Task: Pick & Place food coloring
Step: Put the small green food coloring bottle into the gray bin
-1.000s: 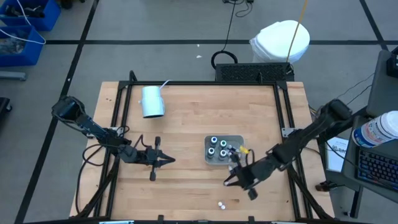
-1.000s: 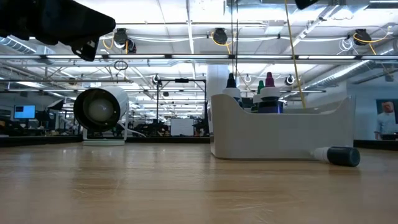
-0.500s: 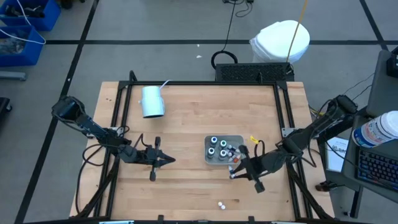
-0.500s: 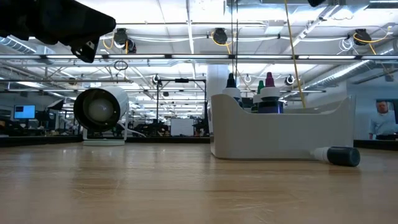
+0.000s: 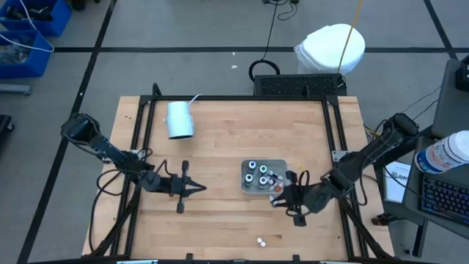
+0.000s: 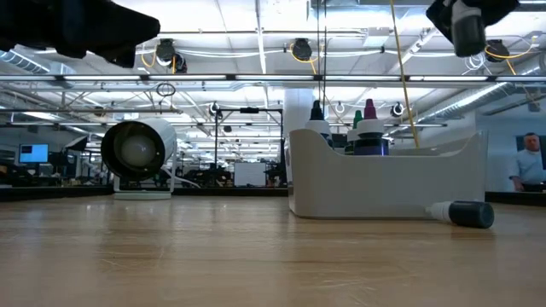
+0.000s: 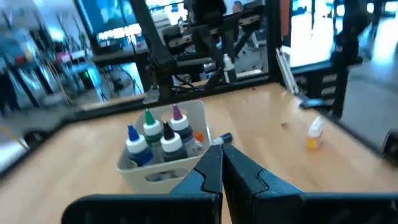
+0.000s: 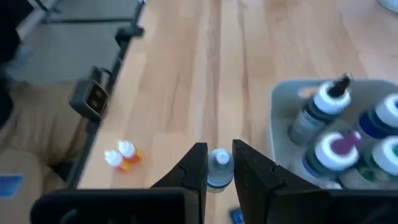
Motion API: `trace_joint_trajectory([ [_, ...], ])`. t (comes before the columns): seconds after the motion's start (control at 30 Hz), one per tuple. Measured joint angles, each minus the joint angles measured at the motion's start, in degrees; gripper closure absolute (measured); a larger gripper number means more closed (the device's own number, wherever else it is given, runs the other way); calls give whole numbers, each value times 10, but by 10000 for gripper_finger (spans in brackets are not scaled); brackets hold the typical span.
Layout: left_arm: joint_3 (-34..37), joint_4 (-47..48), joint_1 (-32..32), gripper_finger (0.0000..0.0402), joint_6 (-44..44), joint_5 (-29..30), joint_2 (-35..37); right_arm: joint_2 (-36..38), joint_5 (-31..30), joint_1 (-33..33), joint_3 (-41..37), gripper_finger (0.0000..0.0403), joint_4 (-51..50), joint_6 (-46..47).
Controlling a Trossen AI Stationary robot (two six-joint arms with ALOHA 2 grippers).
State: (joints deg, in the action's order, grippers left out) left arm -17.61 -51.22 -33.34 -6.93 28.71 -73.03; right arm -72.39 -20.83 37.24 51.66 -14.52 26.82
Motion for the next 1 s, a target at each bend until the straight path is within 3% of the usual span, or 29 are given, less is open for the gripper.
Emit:
trace_joint_trajectory([
  [0.13, 0, -1, 0, 391, -64, 15, 0, -1, -23, 18, 0, 355, -16, 10],
  [0.37, 0, -1, 1, 391, -62, 30, 0, -1, -79, 29, 0, 355, -26, -6],
  [0.8, 0, 0, 3, 392, -30, 28, 0, 4, -143, -52, -2, 355, -111, 16],
  [1.0, 0, 5, 3, 392, -15, 28, 0, 4, -169, -63, -56, 355, -104, 54],
])
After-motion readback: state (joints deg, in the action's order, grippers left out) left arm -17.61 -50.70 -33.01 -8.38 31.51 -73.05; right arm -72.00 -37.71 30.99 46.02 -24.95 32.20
